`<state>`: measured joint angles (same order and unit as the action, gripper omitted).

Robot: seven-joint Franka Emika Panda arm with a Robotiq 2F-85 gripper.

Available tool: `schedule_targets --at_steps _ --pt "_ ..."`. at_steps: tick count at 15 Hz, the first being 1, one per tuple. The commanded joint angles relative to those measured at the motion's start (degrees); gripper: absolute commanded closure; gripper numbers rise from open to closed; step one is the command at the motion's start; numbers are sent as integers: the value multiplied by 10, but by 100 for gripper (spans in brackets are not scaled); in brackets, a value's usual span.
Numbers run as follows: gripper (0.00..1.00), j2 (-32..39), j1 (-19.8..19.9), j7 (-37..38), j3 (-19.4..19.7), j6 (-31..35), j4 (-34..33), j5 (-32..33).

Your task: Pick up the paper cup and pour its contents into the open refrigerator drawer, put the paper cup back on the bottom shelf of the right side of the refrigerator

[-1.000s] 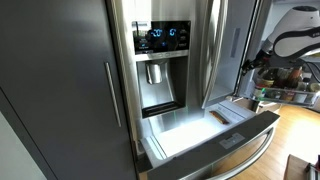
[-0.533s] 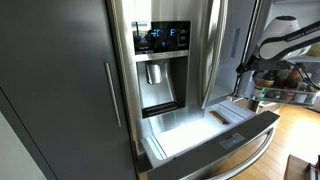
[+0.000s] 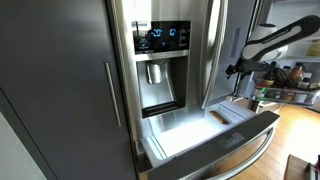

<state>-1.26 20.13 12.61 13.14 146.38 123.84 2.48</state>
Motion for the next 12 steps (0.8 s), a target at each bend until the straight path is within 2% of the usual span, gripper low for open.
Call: schedule_targets --at_steps 1,3,4,10,12 --pt "0 67 -12 -24 15 11 -57 -42" --pt "0 92 -14 -2 16 13 -71 -41" --pt "0 60 -16 -9 17 3 -51 -32" --pt "0 90 -18 -7 20 5 -71 -33" --pt "0 101 -17 -38 9 31 -73 -67"
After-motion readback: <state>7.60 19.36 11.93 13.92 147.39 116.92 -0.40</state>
